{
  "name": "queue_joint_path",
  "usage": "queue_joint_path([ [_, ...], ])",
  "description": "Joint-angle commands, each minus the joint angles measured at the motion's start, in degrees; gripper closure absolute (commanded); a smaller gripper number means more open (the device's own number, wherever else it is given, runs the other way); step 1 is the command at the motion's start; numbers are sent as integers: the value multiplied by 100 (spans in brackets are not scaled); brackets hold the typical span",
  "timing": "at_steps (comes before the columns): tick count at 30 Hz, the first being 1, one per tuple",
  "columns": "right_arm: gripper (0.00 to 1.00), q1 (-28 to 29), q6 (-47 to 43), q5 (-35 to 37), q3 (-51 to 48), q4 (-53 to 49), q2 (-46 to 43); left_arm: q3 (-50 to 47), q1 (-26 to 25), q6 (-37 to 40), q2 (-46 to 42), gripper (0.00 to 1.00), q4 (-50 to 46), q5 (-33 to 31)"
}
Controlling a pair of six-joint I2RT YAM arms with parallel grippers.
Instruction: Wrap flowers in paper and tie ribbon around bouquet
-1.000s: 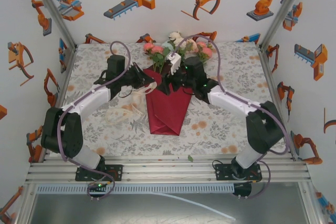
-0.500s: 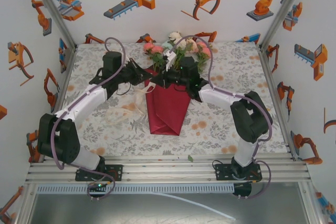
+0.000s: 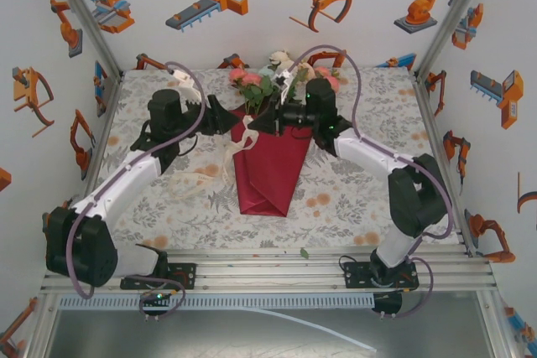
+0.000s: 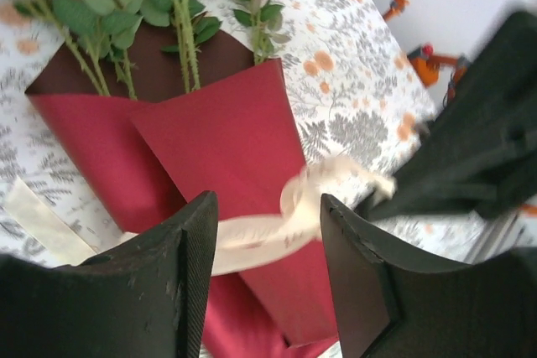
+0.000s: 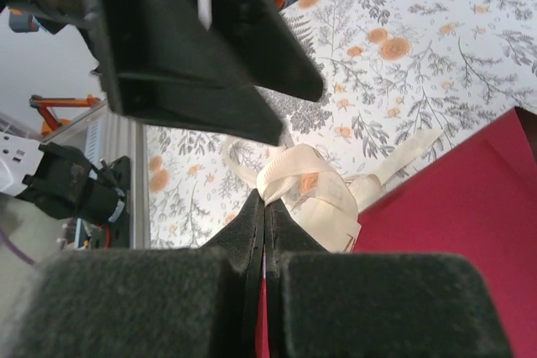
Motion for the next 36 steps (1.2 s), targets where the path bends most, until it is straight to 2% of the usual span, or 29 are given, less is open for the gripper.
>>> queue_joint_path([
  [1,100,-59,-309,-573,333,-874,-238,-206,-2,1385,-42,49,690,1285],
  [2,100,-59,-429,-583,377,-1053,-266,-175,-28,1445,46,48,724,1524],
  [5,100,-59,-540,-611,475,-1324,-312,-132,-79,1357,366,48,1178,1650],
  [10,100,-54,-514,-687,530,-1400,-318,105,-150,875,1011,48,1982,1791],
  [14,100,-50,-515,-679,537,-1393,-340,200,-325,378,1520,50,2805,2143],
  [21,100,-50,-493,-750,495,-1405,-402,227,-572,164,1997,48,3187,1900],
  [22,100,-51,-496,-760,495,-1440,-430,235,-579,142,2023,48,3217,1738],
  [24,100,-51,-499,-780,508,-1551,-495,323,-555,297,2029,48,2857,960],
  [27,100,-51,-666,-740,466,-1972,-775,620,-450,1211,1971,48,1704,-964],
  [29,100,-50,-1003,-615,397,-2526,-1046,842,-254,1869,2061,49,1442,-1851],
  [32,100,-79,-1417,-303,278,-3286,-1407,1193,183,2100,2179,49,1312,-2232],
  [36,100,-312,-1404,-22,129,-3772,-1638,1615,707,2000,2192,48,1060,-1874],
])
